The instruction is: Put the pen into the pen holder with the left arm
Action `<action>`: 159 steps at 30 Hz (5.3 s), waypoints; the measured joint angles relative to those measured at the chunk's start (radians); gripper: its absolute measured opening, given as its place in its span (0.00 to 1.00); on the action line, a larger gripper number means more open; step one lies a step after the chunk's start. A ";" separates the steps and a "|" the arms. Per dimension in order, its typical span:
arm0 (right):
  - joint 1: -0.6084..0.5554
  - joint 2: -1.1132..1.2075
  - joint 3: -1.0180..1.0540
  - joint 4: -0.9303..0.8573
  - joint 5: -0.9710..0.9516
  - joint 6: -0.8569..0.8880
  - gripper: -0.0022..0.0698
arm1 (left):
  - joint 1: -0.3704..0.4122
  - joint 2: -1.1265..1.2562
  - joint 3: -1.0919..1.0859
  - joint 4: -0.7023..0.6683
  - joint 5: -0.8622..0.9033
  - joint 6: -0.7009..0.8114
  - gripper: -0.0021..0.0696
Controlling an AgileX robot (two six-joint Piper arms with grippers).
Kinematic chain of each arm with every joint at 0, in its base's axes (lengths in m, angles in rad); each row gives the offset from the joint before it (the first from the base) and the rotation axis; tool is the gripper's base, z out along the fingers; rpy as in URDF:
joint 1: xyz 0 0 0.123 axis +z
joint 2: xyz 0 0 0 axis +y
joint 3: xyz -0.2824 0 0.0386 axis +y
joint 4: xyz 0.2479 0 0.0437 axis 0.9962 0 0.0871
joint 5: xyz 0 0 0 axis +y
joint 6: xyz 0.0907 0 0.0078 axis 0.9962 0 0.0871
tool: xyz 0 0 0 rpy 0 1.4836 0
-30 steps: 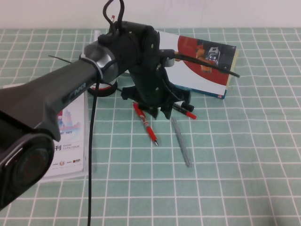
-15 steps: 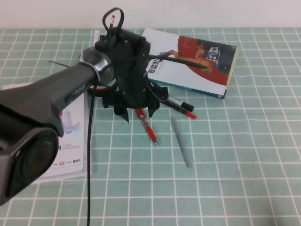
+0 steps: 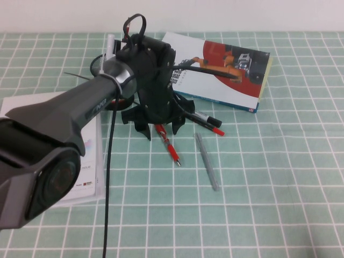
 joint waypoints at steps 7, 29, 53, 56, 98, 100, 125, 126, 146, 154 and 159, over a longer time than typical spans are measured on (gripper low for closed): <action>0.000 0.000 0.000 0.000 0.000 0.000 0.00 | 0.000 0.008 -0.013 0.011 0.026 0.008 0.53; 0.000 0.000 0.000 0.000 0.000 0.000 0.00 | 0.000 0.008 -0.013 -0.003 0.057 0.367 0.13; 0.000 0.000 0.000 0.000 0.000 0.000 0.00 | -0.106 -0.459 0.298 0.060 -0.252 0.530 0.12; 0.000 0.000 0.000 0.000 0.000 0.000 0.00 | -0.104 -0.568 0.465 0.076 -0.439 0.524 0.12; 0.000 0.000 0.000 0.000 0.000 0.000 0.00 | 0.317 -0.366 0.798 -0.015 -1.769 0.510 0.12; 0.000 0.000 0.000 0.000 0.000 0.000 0.00 | 0.317 -0.352 0.794 -0.015 -1.769 0.520 0.12; 0.000 0.000 0.000 0.000 0.000 0.000 0.00 | 0.317 -0.321 0.794 -0.021 -1.644 0.632 0.45; 0.000 0.000 0.000 0.000 0.000 0.000 0.00 | 0.317 -0.325 0.794 -0.029 -1.627 0.632 0.46; 0.000 0.000 0.000 0.000 0.000 0.000 0.00 | 0.316 -1.087 1.039 -0.045 -1.145 0.656 0.03; 0.000 0.000 0.000 0.000 0.000 0.000 0.00 | 0.316 -1.558 1.388 -0.045 -1.015 0.650 0.03; 0.000 0.000 0.000 0.000 0.000 0.000 0.00 | 0.316 -1.818 1.586 -0.040 -0.924 0.649 0.03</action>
